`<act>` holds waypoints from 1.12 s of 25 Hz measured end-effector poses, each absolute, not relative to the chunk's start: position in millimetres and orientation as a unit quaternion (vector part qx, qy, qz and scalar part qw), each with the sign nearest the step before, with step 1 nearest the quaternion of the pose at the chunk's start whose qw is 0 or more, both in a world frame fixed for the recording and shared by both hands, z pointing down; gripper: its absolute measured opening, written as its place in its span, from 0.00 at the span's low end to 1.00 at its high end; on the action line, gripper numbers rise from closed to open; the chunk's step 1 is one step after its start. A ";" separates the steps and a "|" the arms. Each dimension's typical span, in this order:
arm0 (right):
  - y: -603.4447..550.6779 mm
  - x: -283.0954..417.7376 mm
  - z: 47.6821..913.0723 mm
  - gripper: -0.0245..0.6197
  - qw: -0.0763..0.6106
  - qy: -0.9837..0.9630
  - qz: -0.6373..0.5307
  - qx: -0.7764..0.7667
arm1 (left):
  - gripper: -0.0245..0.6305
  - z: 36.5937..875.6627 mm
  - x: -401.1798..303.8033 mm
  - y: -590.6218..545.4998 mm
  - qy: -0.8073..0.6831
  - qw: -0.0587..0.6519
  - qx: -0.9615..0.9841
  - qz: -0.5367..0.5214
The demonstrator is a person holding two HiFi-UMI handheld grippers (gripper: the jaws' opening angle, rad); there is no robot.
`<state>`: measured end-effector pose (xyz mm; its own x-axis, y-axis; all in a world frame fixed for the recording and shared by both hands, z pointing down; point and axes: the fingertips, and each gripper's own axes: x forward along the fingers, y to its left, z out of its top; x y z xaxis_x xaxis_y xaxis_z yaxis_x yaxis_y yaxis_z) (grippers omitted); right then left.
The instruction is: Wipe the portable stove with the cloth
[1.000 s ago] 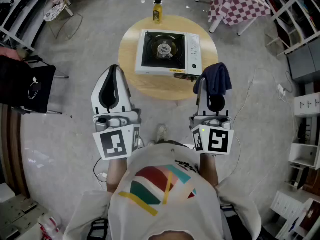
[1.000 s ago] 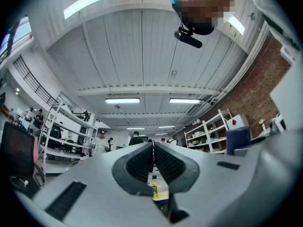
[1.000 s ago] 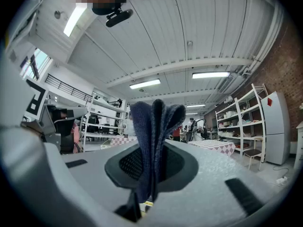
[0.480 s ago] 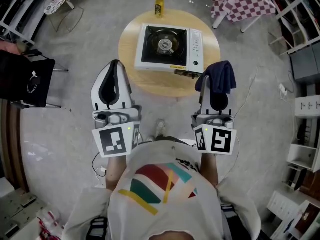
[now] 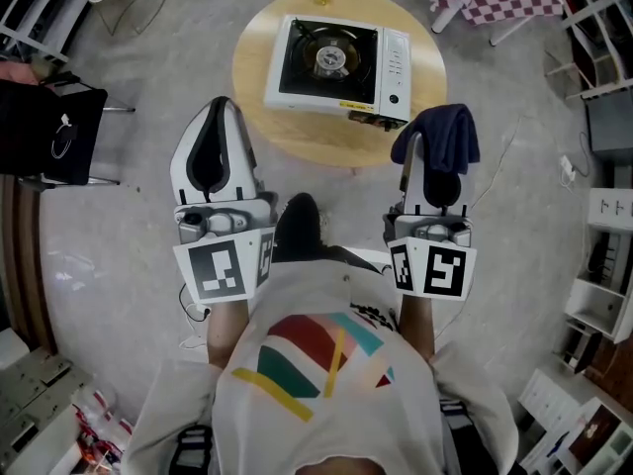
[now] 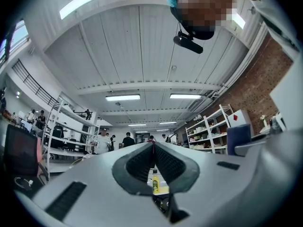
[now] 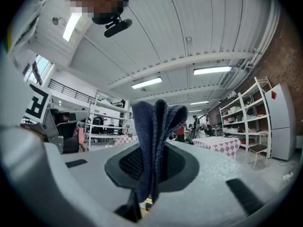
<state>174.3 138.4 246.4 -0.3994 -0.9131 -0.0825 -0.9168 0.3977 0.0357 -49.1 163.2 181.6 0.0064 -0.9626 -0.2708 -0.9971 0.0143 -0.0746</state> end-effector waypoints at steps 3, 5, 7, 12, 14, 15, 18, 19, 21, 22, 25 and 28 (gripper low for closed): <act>138.3 176.6 247.8 0.09 0.029 0.839 0.034 -0.542 | 0.05 181.8 -48.1 164.5 0.702 0.127 -0.698 0.067; 136.6 177.0 248.7 0.09 0.030 0.840 0.032 -0.541 | 0.05 180.6 -47.4 162.4 0.700 0.131 -0.698 0.070; 135.1 177.4 249.0 0.09 0.033 0.841 0.030 -0.539 | 0.05 178.8 -45.7 158.6 0.697 0.133 -0.701 0.075; 126.5 176.9 243.6 0.09 0.032 0.844 0.032 -0.534 | 0.05 166.5 -39.1 144.1 0.685 0.143 -0.709 0.089; 123.2 173.9 242.4 0.09 0.029 0.848 0.034 -0.529 | 0.05 165.4 -37.5 137.0 0.680 0.144 -0.713 0.092; 121.4 172.7 242.7 0.09 0.027 0.848 0.036 -0.529 | 0.05 166.8 -37.2 132.9 0.677 0.142 -0.716 0.094; 113.4 169.7 244.6 0.09 0.017 0.846 0.043 -0.532 | 0.05 172.0 -36.1 117.7 0.670 0.135 -0.723 0.097; 110.2 168.8 244.8 0.09 0.014 0.845 0.045 -0.533 | 0.05 173.0 -35.7 112.2 0.668 0.133 -0.726 0.098; 101.7 166.5 244.0 0.09 0.011 0.844 0.047 -0.535 | 0.05 173.7 -35.1 100.0 0.661 0.132 -0.732 0.100; 96.3 165.1 243.5 0.09 0.011 0.843 0.047 -0.535 | 0.05 173.7 -34.7 93.2 0.657 0.133 -0.736 0.100; 76.3 159.8 241.9 0.09 0.010 0.842 0.046 -0.537 | 0.05 173.7 -34.4 70.3 0.645 0.141 -0.745 0.098; 50.6 153.2 237.5 0.09 0.010 0.837 0.047 -0.545 | 0.05 173.8 -40.6 41.5 0.638 0.144 -0.750 0.099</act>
